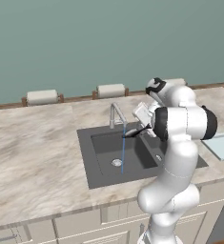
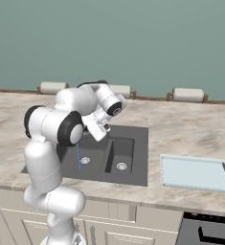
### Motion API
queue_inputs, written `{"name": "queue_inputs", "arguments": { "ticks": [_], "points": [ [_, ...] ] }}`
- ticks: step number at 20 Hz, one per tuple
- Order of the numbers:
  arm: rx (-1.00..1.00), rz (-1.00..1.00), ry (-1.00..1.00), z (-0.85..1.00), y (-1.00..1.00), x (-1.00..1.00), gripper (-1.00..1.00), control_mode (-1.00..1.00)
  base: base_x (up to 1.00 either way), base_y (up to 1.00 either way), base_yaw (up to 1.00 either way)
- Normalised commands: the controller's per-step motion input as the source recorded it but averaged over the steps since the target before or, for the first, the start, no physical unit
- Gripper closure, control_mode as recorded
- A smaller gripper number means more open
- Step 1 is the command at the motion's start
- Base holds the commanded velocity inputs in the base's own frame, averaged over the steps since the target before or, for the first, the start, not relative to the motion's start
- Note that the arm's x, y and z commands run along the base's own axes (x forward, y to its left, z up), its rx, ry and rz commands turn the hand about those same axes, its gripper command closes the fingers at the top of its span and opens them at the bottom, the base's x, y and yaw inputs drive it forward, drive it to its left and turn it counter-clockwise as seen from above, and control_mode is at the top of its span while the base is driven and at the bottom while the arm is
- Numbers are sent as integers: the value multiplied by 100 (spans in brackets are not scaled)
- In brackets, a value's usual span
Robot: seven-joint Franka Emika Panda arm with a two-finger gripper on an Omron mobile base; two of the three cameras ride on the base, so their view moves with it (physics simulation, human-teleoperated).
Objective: Take the fish out of the fridge, briefly rinse it in the sink, and place it on the tray next to the sink.
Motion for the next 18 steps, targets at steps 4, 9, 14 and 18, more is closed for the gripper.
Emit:
{"name": "queue_inputs", "arguments": {
  "ticks": [4,9,14,18],
  "points": [
    [2,5,8,0,10,-33,100,-100,0,0,0],
    [0,1,0,0,0,-9,100,-100,0,0,0],
    [-10,0,-3,-25,0,33,100,-100,0,0,0],
    [-9,-7,0,-16,0,55,100,-100,0,0,0]
  ]
}}
